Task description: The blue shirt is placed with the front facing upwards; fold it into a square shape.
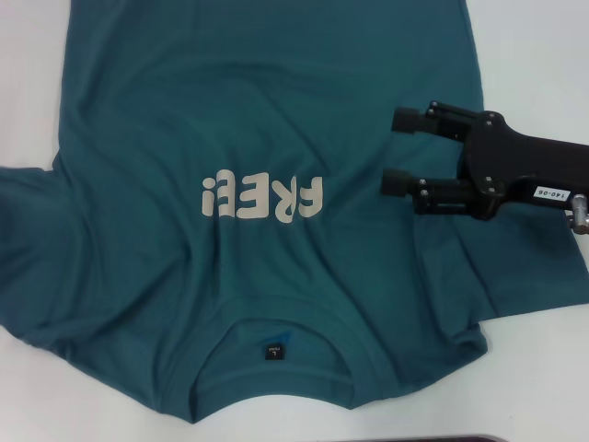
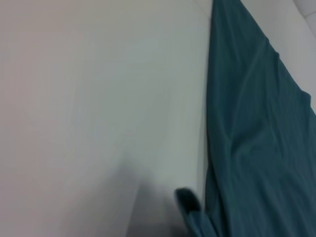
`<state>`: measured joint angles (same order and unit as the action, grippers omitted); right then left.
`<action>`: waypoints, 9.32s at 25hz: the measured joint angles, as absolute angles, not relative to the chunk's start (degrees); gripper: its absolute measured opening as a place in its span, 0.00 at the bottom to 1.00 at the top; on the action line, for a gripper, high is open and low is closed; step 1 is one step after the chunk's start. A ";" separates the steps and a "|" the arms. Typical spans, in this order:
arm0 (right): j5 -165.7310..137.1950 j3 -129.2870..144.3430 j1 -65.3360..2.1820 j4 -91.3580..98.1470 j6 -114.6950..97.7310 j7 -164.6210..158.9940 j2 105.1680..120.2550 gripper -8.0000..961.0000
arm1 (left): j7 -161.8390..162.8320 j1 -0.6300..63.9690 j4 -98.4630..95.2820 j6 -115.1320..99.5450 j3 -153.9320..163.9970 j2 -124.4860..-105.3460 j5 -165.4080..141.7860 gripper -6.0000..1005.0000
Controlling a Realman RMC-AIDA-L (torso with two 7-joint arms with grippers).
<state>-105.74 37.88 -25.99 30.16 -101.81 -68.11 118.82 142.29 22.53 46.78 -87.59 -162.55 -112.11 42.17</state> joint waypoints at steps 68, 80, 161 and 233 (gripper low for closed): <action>-105.73 37.89 -26.39 30.21 -101.41 -68.03 119.18 0.92 | 132.64 30.10 31.92 -72.10 -159.41 -119.16 52.85 0.08; -105.74 37.96 -27.00 30.09 -101.25 -69.29 119.18 0.92 | 131.70 28.29 37.45 -86.33 -158.34 -118.83 54.23 0.48; -105.19 36.91 -28.54 30.59 -95.63 -74.88 119.19 0.91 | 136.29 19.61 36.60 -81.24 -154.67 -119.38 57.56 0.94; -113.04 21.20 -19.52 42.44 -96.10 -110.95 110.44 0.90 | 57.98 9.95 32.65 -111.17 -157.38 -122.28 70.16 0.93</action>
